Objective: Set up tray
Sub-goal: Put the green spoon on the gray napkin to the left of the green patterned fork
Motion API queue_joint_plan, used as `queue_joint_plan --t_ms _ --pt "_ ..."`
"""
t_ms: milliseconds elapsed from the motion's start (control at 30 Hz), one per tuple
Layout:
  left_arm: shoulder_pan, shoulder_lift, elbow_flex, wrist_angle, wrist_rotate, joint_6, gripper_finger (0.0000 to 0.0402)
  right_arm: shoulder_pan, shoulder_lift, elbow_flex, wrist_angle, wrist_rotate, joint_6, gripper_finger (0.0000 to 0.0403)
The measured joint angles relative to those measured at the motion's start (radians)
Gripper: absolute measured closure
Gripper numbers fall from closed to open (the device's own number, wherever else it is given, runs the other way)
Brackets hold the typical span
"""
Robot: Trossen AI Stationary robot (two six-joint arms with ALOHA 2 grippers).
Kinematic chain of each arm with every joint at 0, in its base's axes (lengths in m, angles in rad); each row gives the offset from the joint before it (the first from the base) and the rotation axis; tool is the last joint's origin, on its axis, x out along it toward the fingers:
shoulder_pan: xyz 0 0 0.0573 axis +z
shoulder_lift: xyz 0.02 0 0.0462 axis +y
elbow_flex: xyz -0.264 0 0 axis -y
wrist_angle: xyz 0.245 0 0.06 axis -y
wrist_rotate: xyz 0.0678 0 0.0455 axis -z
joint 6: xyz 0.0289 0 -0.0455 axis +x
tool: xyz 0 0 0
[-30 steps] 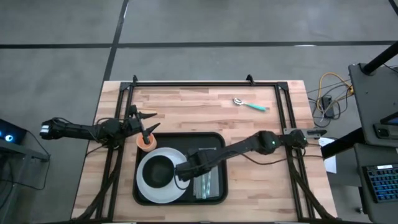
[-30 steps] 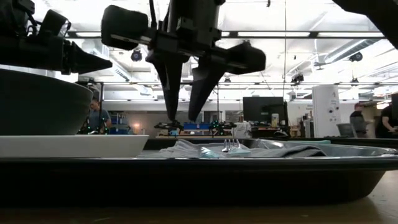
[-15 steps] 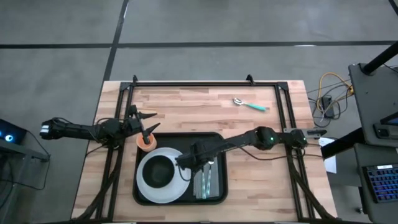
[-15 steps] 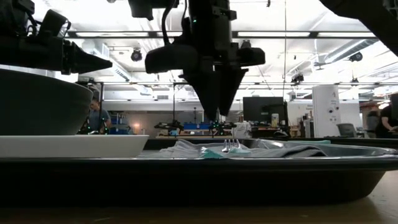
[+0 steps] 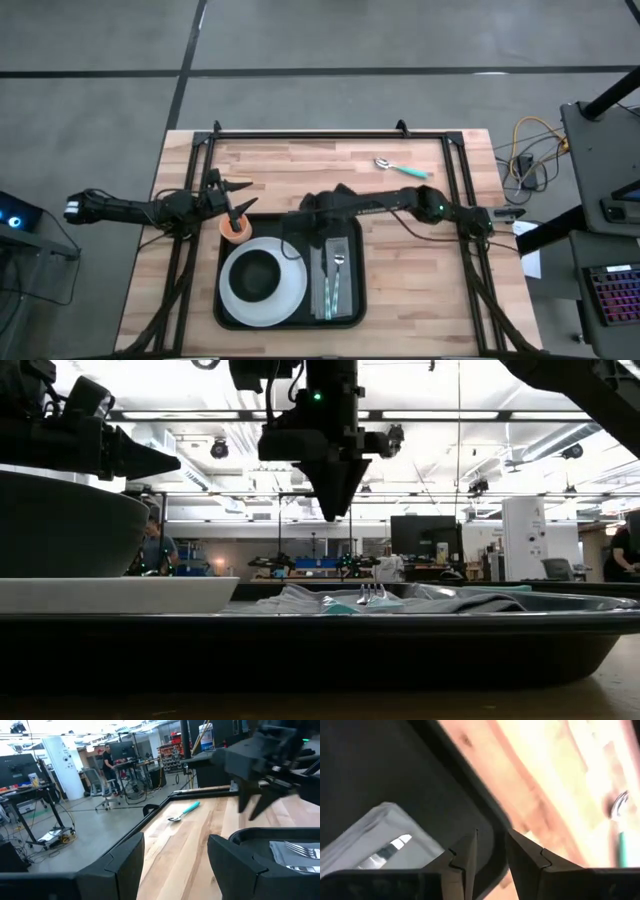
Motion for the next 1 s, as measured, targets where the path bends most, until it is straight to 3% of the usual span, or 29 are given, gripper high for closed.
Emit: queue_joint_plan --t_ms 500,733,1000 --pt "0.0 0.0 0.0 0.0 0.0 0.0 0.0203 -0.194 -0.109 -0.002 0.093 0.036 -0.433 0.0313" --pt "0.0 0.014 0.0 0.0 0.0 0.0 0.0203 -0.257 -0.143 -0.003 0.196 -0.138 -0.649 0.0316" --pt "0.0 0.02 0.0 0.0 0.0 0.0 0.0203 -0.297 -0.163 -0.046 0.186 -0.151 -0.775 0.0315"
